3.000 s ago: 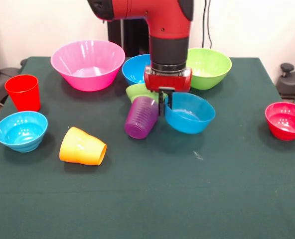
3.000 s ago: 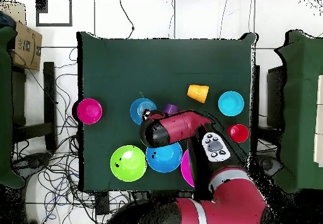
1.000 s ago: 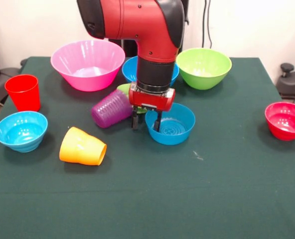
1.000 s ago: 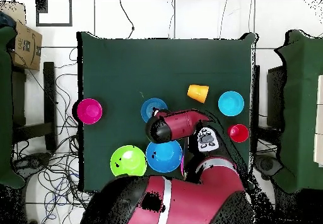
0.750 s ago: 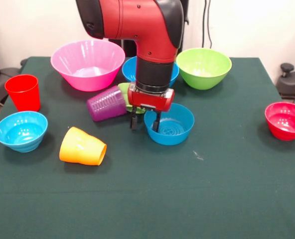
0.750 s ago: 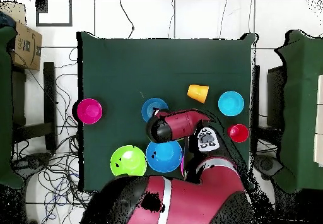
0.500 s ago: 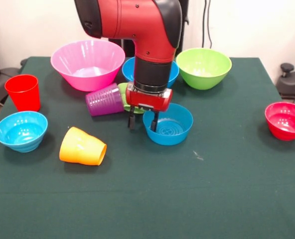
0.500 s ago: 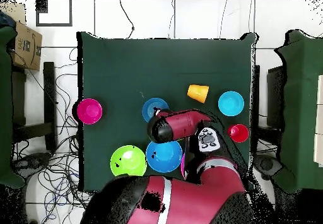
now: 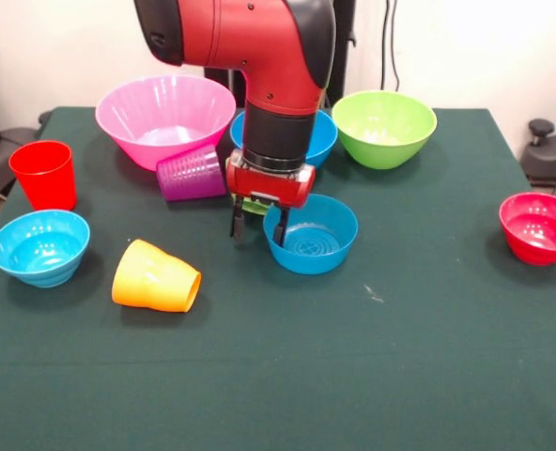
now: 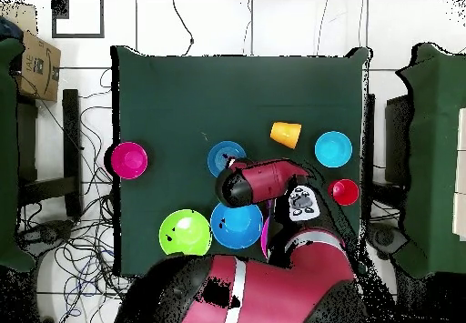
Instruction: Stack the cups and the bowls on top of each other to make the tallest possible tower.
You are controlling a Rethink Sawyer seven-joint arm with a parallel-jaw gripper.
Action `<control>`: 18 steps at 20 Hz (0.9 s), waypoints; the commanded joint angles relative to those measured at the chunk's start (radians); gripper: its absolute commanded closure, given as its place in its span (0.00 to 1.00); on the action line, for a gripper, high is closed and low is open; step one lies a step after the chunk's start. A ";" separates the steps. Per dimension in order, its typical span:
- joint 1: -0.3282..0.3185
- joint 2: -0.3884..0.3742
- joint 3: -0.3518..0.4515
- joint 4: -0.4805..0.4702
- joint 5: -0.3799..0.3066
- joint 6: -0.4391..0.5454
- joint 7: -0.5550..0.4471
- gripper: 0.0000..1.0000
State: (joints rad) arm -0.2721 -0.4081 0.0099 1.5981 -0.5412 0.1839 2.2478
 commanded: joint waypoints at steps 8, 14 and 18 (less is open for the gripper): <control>0.037 -0.118 0.103 -0.074 0.111 0.181 0.000 0.00; 0.027 -0.172 0.130 -0.087 0.148 0.291 -0.061 0.00; 0.016 -0.190 0.141 -0.084 0.150 0.324 -0.085 0.00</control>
State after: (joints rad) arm -0.2523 -0.5686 0.0354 1.5679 -0.4188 0.3638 2.2478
